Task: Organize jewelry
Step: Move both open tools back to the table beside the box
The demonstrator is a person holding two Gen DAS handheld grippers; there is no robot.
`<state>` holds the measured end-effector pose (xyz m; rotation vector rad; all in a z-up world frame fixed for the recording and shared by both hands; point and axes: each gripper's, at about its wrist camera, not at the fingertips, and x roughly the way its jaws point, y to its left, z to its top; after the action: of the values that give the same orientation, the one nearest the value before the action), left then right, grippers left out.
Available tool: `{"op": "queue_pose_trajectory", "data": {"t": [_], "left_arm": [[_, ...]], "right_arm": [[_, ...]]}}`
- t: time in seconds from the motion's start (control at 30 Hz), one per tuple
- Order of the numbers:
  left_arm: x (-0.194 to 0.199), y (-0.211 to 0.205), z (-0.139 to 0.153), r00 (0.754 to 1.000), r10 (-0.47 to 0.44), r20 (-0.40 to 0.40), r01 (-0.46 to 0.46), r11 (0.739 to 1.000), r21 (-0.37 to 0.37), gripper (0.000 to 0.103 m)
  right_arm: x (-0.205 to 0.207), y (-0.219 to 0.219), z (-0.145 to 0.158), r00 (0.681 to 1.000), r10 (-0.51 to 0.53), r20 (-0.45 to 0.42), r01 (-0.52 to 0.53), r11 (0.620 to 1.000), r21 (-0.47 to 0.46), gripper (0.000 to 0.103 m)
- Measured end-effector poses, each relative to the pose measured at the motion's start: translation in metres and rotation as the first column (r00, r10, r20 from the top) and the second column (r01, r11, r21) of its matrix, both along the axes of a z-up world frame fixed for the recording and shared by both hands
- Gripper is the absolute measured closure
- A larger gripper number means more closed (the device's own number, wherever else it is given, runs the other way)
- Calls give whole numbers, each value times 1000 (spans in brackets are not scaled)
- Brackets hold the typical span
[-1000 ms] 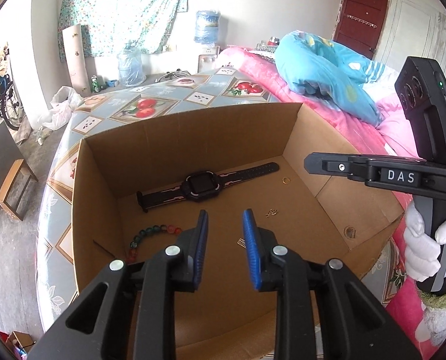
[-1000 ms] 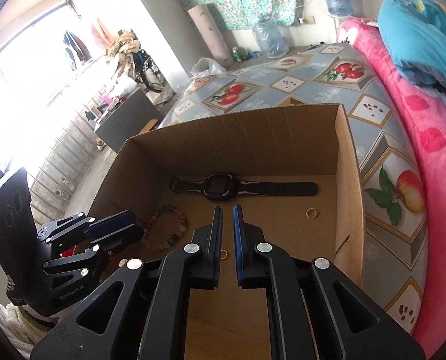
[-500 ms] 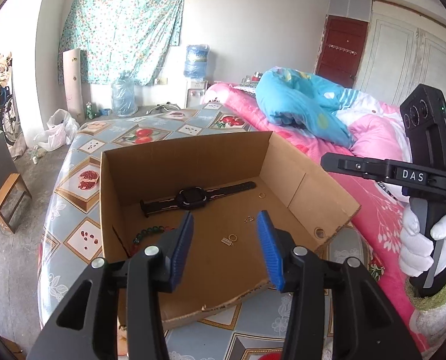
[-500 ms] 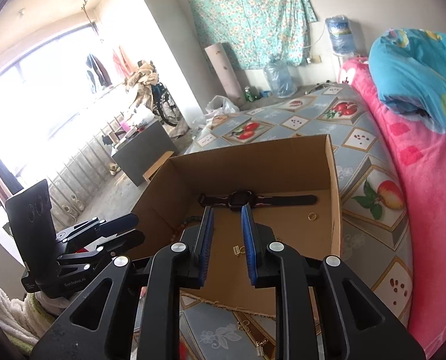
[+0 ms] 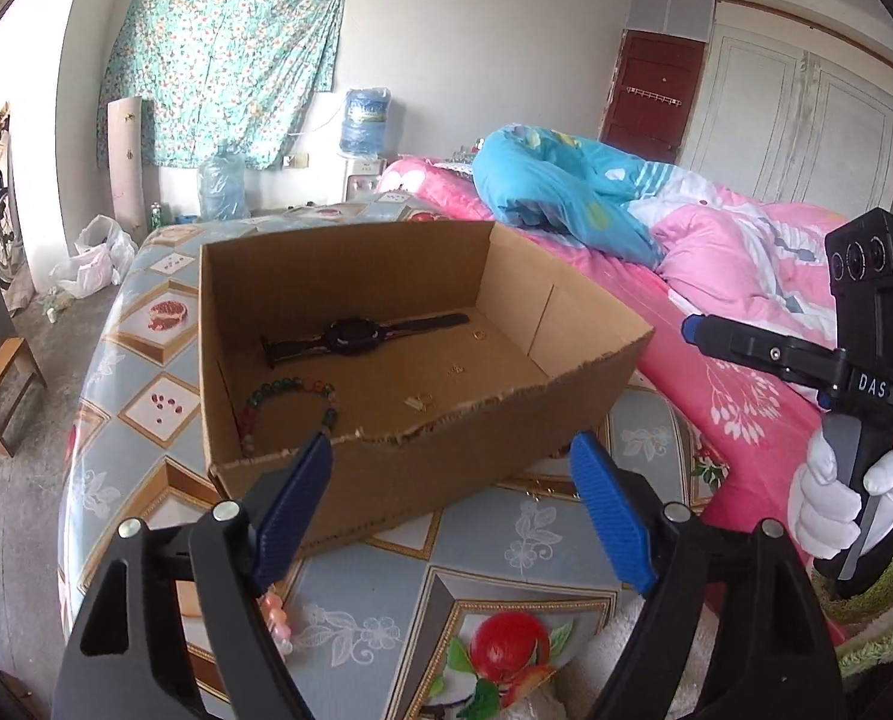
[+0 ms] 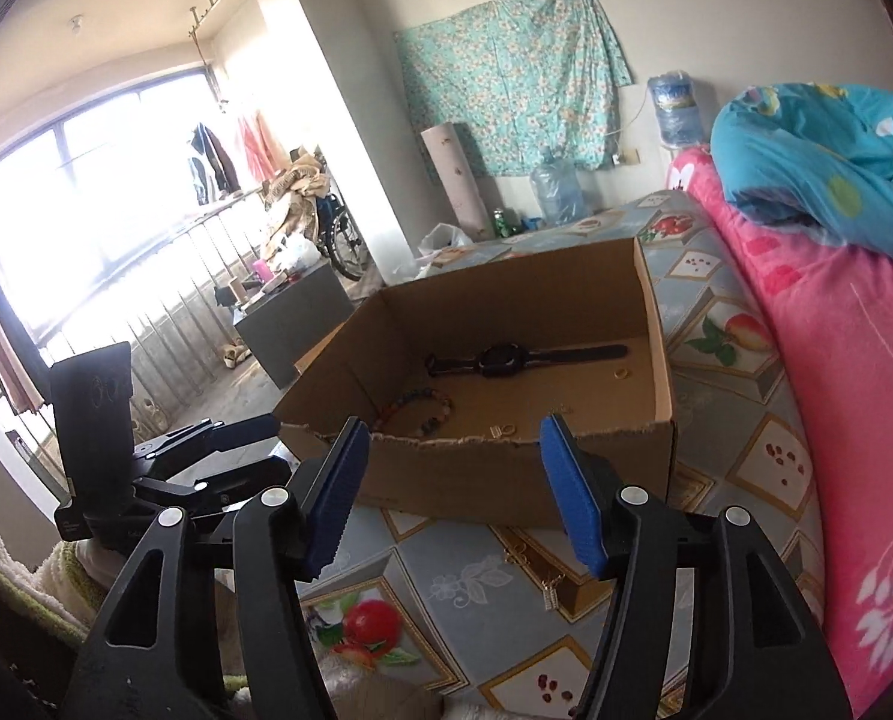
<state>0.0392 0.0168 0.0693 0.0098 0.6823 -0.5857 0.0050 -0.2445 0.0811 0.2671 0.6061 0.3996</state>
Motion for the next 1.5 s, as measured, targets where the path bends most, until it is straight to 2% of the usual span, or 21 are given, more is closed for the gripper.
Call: {"op": "queue_pose_trajectory", "data": {"t": [0.17,0.23,0.4,0.47,0.73,0.93,1.17,1.5], "left_arm": [[-14,-15,-26,997,-25,-69,29,998,63,22],[-16,-22,-38,995,-19,-99,28,995,91,22],[-14,-45,-74,991,25,-128,8,969,247,21],[-11,-50,-85,988,36,-153,8,961,277,21],[-3,-59,-105,979,62,-193,4,947,323,22],[2,-63,-107,980,65,-188,1,943,332,20],[7,-64,-107,978,82,-191,-13,941,339,12],[11,-67,-109,975,93,-199,-19,939,344,7]], "right_arm": [[-8,4,-34,992,-26,-122,23,999,-25,37],[-11,7,-46,985,-62,-162,51,996,-72,37],[-11,12,-74,962,-154,-226,109,974,-200,37],[-10,13,-79,956,-172,-239,119,968,-220,37],[-6,11,-90,946,-195,-259,129,959,-254,37],[-9,13,-92,939,-212,-270,138,954,-267,37],[-6,21,-99,937,-256,-238,154,913,-377,35],[-7,29,-111,934,-263,-242,138,890,-435,34]]}}
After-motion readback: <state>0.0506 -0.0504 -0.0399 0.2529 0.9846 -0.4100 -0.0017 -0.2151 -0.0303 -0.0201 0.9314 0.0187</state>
